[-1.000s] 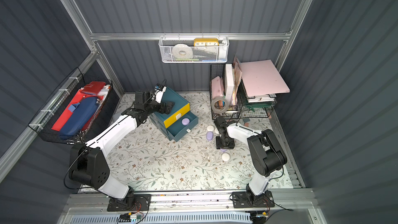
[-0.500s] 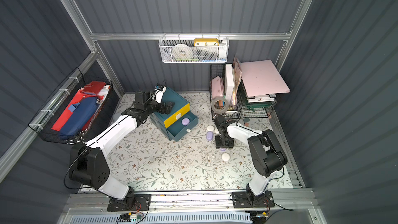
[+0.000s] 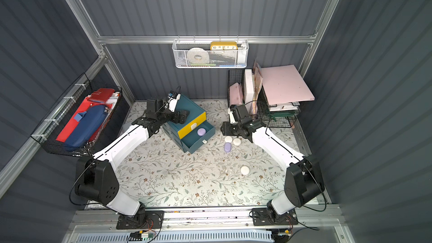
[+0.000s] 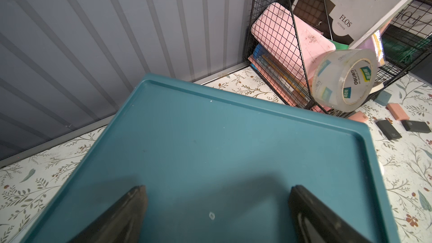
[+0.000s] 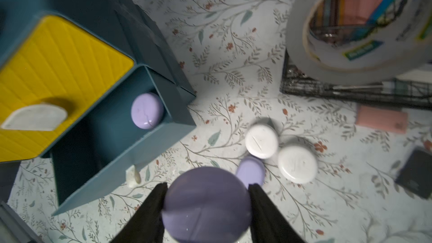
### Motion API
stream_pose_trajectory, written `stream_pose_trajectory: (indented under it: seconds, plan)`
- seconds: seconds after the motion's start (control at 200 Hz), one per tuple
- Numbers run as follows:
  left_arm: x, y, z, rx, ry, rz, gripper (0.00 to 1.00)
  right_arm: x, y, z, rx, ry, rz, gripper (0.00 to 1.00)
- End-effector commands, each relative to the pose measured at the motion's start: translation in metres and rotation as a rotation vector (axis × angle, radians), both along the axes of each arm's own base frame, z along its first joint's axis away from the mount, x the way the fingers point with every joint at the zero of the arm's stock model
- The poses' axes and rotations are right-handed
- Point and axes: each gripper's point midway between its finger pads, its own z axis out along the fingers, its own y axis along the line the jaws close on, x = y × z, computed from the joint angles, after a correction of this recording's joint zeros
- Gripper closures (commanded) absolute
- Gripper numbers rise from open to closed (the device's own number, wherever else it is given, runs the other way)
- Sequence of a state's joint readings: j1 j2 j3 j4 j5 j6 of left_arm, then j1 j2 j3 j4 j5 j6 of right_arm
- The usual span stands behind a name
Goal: Put the bluetooth earphones in the drawer according to color
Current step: Pick up the Bluetooth earphone from the center of the board, then place the bluetooth earphone in the drawer.
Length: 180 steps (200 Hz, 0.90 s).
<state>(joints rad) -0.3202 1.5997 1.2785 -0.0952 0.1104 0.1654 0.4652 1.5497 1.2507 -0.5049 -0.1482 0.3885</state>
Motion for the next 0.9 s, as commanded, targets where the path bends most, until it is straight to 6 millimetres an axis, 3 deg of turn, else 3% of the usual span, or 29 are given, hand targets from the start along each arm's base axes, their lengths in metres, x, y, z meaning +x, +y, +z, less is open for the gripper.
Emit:
stream_pose_trajectory:
  seconds: [0.0, 0.22, 0.435, 0.775, 0.896]
  plan:
    - [-0.028, 0.005, -0.07, 0.089, 0.242, -0.005, 0.0, 0.015, 0.035, 0.027, 0.087, -0.106, 0.087, 1.0]
    - [-0.028, 0.006, -0.068, 0.091, 0.238, -0.003, 0.01, 0.022, 0.077, 0.028, 0.142, -0.105, 0.196, 1.0]
    - [-0.027, 0.007, -0.066, 0.091, 0.232, 0.001, 0.01, 0.018, 0.104, 0.021, 0.162, -0.084, 0.281, 1.0]
    - [-0.027, 0.007, -0.067, 0.093, 0.233, 0.0, 0.01, 0.016, 0.114, 0.007, 0.163, -0.039, 0.295, 1.0]
    - [-0.028, 0.007, -0.067, 0.093, 0.235, 0.001, 0.01, 0.016, 0.114, 0.002, 0.162, -0.024, 0.284, 0.79]
